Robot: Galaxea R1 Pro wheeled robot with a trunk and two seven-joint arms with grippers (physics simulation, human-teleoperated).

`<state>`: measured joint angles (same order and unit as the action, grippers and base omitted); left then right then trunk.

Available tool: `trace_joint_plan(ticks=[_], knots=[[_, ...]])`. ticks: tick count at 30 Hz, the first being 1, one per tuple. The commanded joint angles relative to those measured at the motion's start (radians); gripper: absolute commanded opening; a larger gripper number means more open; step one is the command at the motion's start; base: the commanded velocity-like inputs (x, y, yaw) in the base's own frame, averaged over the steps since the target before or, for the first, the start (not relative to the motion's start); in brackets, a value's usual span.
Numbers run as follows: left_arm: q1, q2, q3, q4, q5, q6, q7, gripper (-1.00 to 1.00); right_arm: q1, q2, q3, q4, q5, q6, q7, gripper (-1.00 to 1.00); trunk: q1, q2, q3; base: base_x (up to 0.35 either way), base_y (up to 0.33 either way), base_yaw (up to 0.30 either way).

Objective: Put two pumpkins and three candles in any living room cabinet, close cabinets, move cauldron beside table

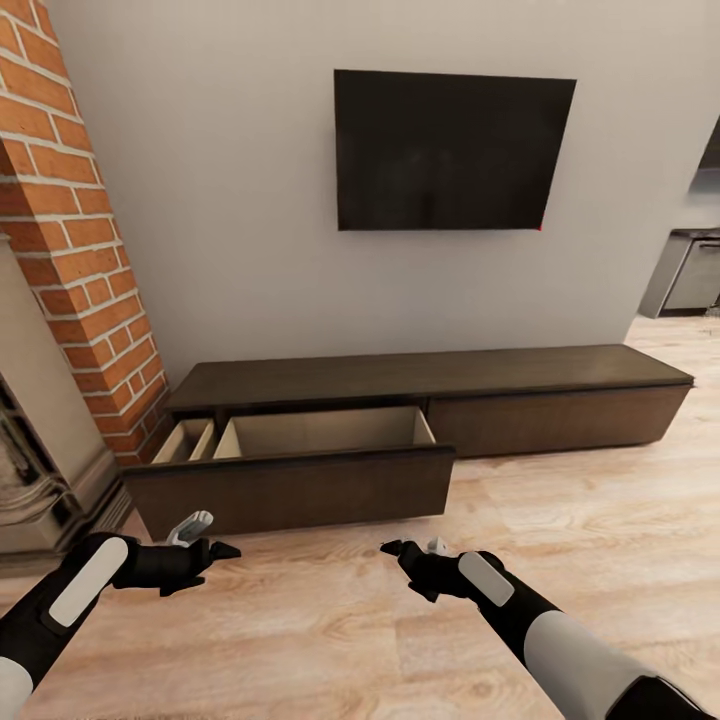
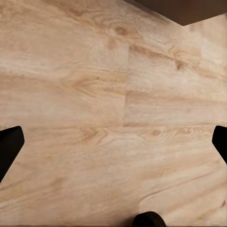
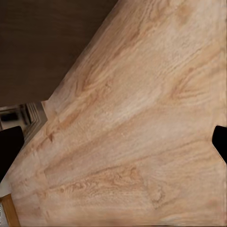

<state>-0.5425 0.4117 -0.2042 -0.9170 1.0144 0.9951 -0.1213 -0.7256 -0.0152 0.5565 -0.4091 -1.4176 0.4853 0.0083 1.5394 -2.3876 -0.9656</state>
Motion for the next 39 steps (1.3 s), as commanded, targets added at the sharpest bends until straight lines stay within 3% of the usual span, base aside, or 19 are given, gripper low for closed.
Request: trace_joint_plan(ticks=[1, 7, 8, 10, 11, 12, 14, 18, 23, 27, 32, 39], knots=[[-0.001, 0.001, -0.002, 0.0, -0.012, 0.001, -0.01, 1.0, -0.001, -0.001, 0.005, 0.0, -0.003, 0.001, 0.001, 1.0, -0.001, 0.0, -0.001, -0.246, -0.08, -0.232], [-0.001, 0.0, -0.005, 0.0, -0.02, -0.001, 0.019, 1.0, 0.0, -0.002, 0.005, 0.001, -0.001, 0.0, -0.001, 1.0, -0.001, 0.0, -0.001, -0.108, -0.037, -0.255], [-0.001, -0.001, -0.004, -0.001, -0.02, -0.002, 0.094, 1.0, 0.0, -0.002, 0.005, 0.004, 0.012, -0.002, -0.003, 1.0, -0.001, 0.0, -0.001, -0.012, -0.004, -0.168], [-0.001, -0.007, -0.003, -0.006, -0.016, -0.003, 0.172, 1.0, -0.001, -0.001, 0.004, 0.007, 0.031, -0.008, -0.008, 1.0, -0.001, 0.0, -0.001, -0.008, -0.002, -0.114], [-0.001, -0.024, -0.002, -0.02, -0.014, -0.004, 0.255, 1.0, -0.001, -0.001, 0.004, 0.008, 0.048, -0.013, -0.016, 1.0, -0.001, 0.0, -0.001, -0.003, -0.001, -0.046], [-0.001, -0.031, -0.001, -0.024, -0.014, -0.004, 0.282, 1.0, -0.001, -0.001, 0.004, 0.009, 0.052, -0.015, -0.02, 1.0, -0.001, 0.0, -0.001, -0.002, -0.001, -0.036], [-0.001, -0.067, 0.0, -0.039, -0.013, -0.004, 0.405, 1.0, -0.001, 0.0, 0.004, 0.009, 0.064, -0.019, -0.061, 1.0, -0.001, 0.0, -0.001, -0.001, 0.0, -0.015], [-0.001, -0.096, 0.004, -0.077, -0.011, -0.004, 0.518, 1.0, 0.0, -0.002, 0.003, 0.005, 0.069, -0.02, -0.186, 1.0, -0.001, 0.0, -0.001, 0.0, 0.0, -0.004], [-0.001, -0.101, 0.0, -0.117, -0.012, -0.004, 0.545, 1.0, 0.0, -0.014, 0.003, -0.002, 0.074, -0.022, -0.414, 1.0, -0.001, 0.0, -0.001, 0.0, 0.0, 0.0], [-0.001, -0.103, -0.002, -0.125, -0.015, -0.004, 0.547, 1.0, -0.001, -0.018, 0.005, -0.058, 0.087, -0.021, -0.503, 1.0, -0.008, 0.014, 0.005, 0.0, 0.0, 0.0], [-0.001, -0.103, -0.003, -0.127, -0.016, -0.004, 0.548, 1.0, -0.001, -0.019, 0.004, -0.109, 0.131, -0.02, -0.532, 1.0, -0.028, 0.049, 0.021, 0.0, 0.0, 0.0], [-0.001, -0.103, -0.003, -0.126, -0.015, -0.004, 0.548, 1.0, -0.001, -0.019, 0.003, -0.117, 0.141, -0.018, -0.531, 1.0, -0.054, 0.098, 0.043, 0.0, 0.0, 0.0]])
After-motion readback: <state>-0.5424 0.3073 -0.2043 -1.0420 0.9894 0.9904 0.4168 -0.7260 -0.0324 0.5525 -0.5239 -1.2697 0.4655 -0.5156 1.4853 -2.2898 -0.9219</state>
